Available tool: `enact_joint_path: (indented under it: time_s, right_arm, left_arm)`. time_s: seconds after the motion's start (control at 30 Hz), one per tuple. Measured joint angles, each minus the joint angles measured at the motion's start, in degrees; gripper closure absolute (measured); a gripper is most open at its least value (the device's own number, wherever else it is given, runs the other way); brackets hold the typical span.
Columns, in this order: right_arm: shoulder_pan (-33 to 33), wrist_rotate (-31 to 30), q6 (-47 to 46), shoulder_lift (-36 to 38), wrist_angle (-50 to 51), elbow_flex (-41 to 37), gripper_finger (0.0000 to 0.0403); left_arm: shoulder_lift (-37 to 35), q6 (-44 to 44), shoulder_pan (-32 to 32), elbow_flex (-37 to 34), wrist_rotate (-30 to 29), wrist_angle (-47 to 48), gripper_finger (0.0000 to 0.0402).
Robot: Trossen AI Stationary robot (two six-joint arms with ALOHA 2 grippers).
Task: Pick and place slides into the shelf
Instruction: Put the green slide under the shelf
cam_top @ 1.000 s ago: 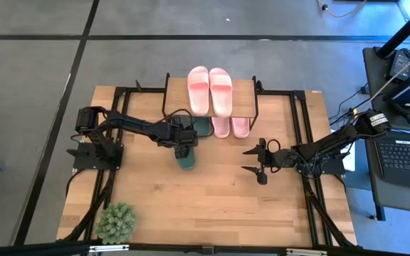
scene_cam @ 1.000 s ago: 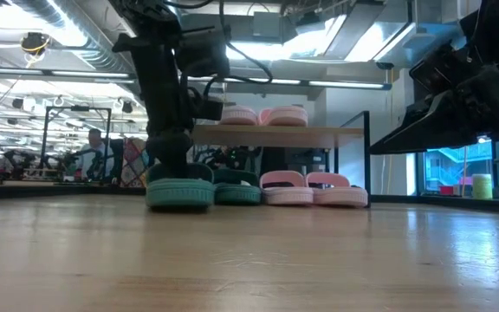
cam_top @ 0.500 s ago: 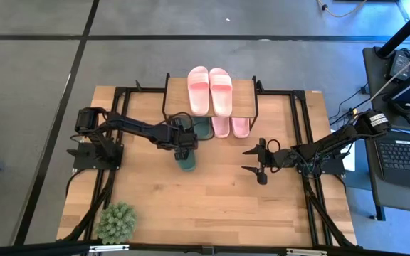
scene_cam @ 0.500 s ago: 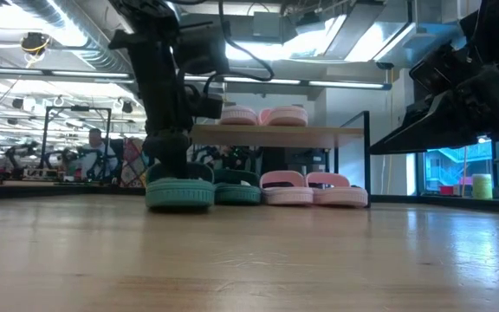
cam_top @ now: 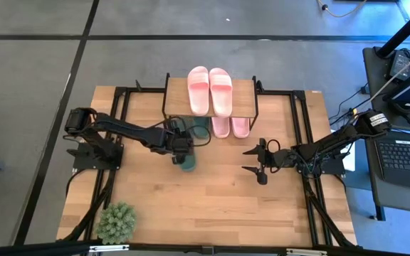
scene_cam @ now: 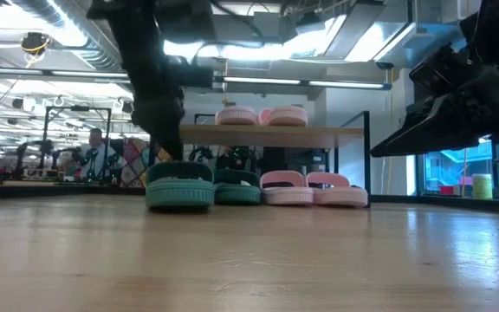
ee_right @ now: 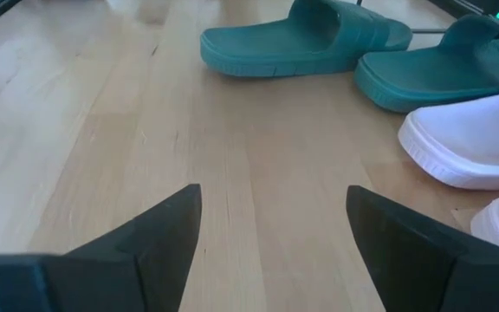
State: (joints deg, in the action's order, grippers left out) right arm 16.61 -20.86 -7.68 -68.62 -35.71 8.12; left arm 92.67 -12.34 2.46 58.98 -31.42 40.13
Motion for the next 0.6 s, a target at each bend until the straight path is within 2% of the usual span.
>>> enact_joint_path:
  time_s: [0.17, 0.27, 0.37, 0.47, 0.6]
  right_arm:
    - [-0.01, -0.01, -0.98, 0.0, 0.08, 0.0, 0.0115]
    - [-0.01, 0.0, -0.98, 0.0, 0.04, 0.0, 0.0115]
    - [0.01, -0.01, -0.86, 0.0, 0.07, 0.0, 0.0115]
    - [-0.01, -0.01, -0.85, 0.0, 0.1, 0.0, 0.0115]
    - [0.0, -0.01, -0.85, 0.0, 0.05, 0.0, 0.0115]
  left_arm:
    - [-2.22, -3.67, 4.7, 0.0, 8.23, -0.79, 0.0211]
    - [-2.17, -5.36, 8.6, 0.0, 15.06, -5.72, 0.0211]
    - [-0.82, -5.3, 12.7, 0.02, 19.0, -15.05, 0.0211]
    - [0.46, -5.18, 16.18, 0.02, 19.14, -20.99, 0.0211]
    - [2.23, -6.66, 18.13, 0.04, 18.14, -22.19, 0.0211]
